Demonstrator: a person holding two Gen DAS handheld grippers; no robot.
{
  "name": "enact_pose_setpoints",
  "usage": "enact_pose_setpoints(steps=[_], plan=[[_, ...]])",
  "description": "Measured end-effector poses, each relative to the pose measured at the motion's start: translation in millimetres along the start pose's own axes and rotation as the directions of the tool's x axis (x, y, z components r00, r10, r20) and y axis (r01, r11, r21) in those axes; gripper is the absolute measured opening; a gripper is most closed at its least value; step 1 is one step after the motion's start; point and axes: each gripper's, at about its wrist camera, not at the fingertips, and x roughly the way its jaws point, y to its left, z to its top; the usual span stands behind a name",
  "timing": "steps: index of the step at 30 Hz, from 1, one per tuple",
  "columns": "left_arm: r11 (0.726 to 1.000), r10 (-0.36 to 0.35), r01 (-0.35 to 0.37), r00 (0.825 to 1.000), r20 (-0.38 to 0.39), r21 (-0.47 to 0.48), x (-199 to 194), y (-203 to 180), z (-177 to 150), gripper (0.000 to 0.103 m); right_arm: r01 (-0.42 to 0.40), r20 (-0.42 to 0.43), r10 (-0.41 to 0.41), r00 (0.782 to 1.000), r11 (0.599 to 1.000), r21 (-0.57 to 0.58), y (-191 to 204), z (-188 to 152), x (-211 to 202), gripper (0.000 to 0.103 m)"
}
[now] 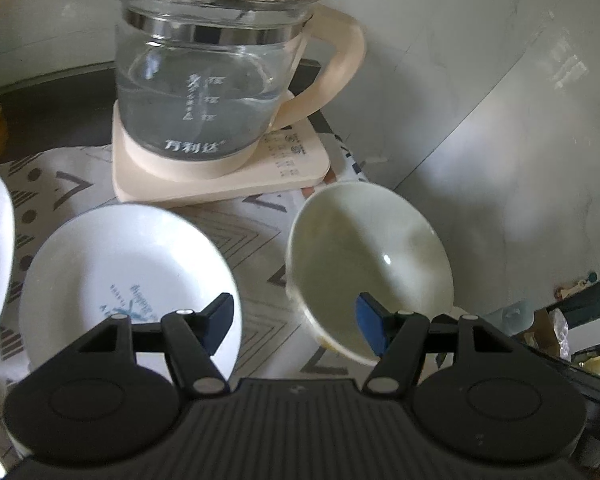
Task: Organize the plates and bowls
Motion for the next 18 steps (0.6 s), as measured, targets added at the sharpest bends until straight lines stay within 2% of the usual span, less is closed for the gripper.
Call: enact_pose_setpoints(steps=[7,11,14,16,18], plan=[[1.000,-0.011,0.011,1.000,0.002,-0.018,21,-5,10,0.065,-0.012,-0.007,0.012,1.000,0.999,0.033,-10,10,17,0.070],[0.998,-0.015,0.013,0.999,-0.035,-0.063,38,-1,11,0.061,-0.015,-0.024,0.016,1.000,0.999,0.038,-10,10,27,0.063],[0.995,-0.001,-0.005,0.998,-0.066,-0.096,50,3,7,0.045,-0.029,-0.049,0.033,0.998,0.997,0.077,-13,10,37,0.053],[0.992,-0.008,-0.004,0.996,-0.092,-0.126,58,7,4,0.020,-0.024,-0.069,0.030,0.997,0.996,0.087,-13,8,45,0.041],[0.989,-0.018,0.003,0.995,-0.101,-0.146,63,9,0,0.016,-0.024,-0.102,0.034,0.994,0.995,0.101,-13,4,53,0.026]])
